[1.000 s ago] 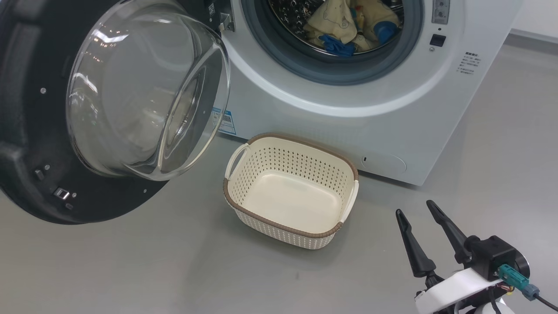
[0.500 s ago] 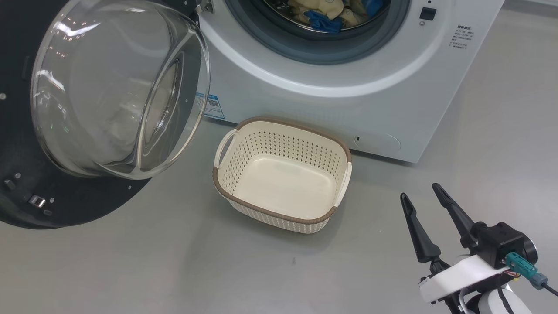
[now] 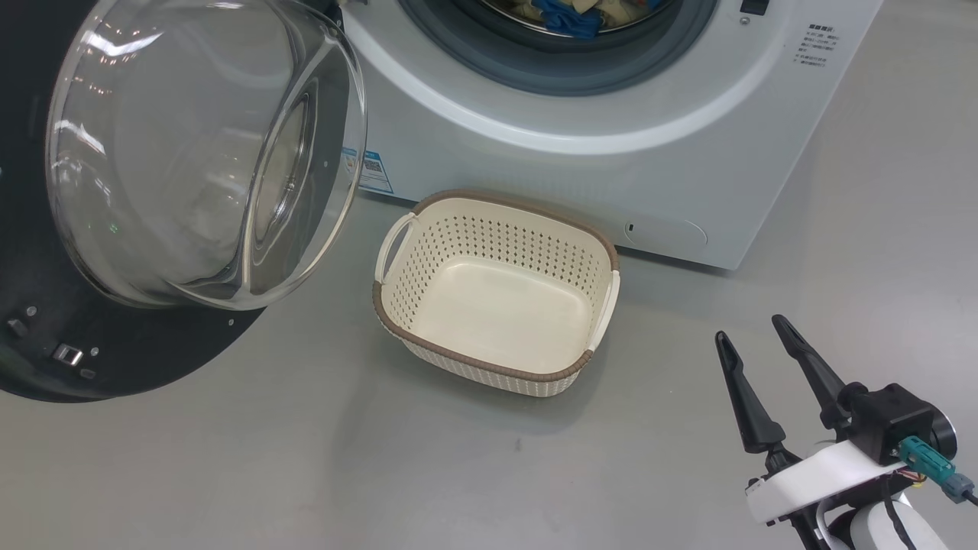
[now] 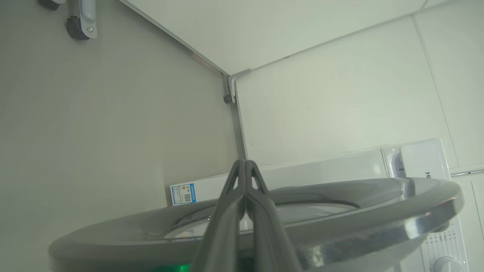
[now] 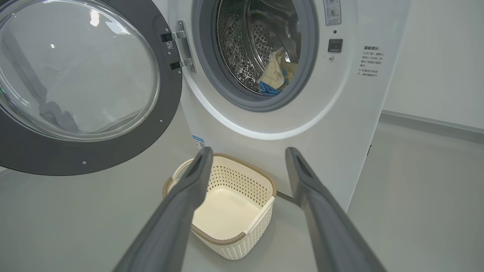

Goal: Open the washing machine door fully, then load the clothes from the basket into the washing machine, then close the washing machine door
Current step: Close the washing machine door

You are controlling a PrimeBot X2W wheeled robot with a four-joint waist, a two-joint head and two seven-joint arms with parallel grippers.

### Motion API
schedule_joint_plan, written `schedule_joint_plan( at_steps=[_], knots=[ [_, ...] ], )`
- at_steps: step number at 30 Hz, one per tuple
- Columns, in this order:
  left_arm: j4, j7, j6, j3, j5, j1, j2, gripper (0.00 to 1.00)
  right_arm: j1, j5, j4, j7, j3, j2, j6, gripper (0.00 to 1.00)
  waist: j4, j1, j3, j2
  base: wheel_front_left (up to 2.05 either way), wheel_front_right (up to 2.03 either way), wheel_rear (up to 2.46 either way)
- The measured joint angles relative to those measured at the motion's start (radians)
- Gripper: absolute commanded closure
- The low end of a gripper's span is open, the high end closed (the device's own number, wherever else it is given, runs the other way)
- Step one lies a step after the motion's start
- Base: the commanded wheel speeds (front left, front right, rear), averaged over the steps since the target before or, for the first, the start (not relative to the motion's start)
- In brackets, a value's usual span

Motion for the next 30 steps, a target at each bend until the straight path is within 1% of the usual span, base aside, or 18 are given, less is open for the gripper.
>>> schedule_joint_plan(
  at_steps=[3,10,15,21,26,30],
  knots=[
    [0.008,0.034,-0.026,-0.001,-0.012,0.0,0.001,1.0,-0.002,0.0,-0.001,0.0,-0.005,0.0,0.0,0.0,0.002,0.0,0.003,0.0,0.0,0.0,0.0],
    [0.026,0.108,-0.097,0.001,-0.069,0.012,-0.027,1.0,-0.003,0.0,-0.001,-0.001,-0.012,-0.002,-0.001,0.0,0.011,0.0,0.003,0.0,0.0,0.0,0.0],
    [0.028,0.166,-0.14,-0.016,-0.079,0.05,-0.044,1.0,-0.003,0.002,0.003,-0.009,-0.013,-0.003,-0.001,0.0,0.017,0.0,-0.01,0.0,0.0,0.0,0.0],
    [0.026,0.202,-0.192,-0.023,-0.091,0.117,-0.06,1.0,-0.002,0.007,0.007,-0.01,-0.011,0.001,-0.001,0.0,0.018,0.0,-0.027,0.0,0.0,0.0,0.0],
    [0.002,0.238,-0.213,-0.03,-0.098,0.152,-0.091,1.0,0.004,0.015,0.017,-0.014,-0.012,0.006,-0.002,0.0,0.018,0.0,-0.04,0.0,0.0,0.0,0.0],
    [-0.04,0.27,-0.219,-0.053,-0.1,0.183,-0.114,1.0,0.005,0.019,0.023,-0.02,-0.007,0.012,-0.002,0.0,0.014,-0.0001,-0.053,0.0,0.0,0.0,0.0]
  ],
)
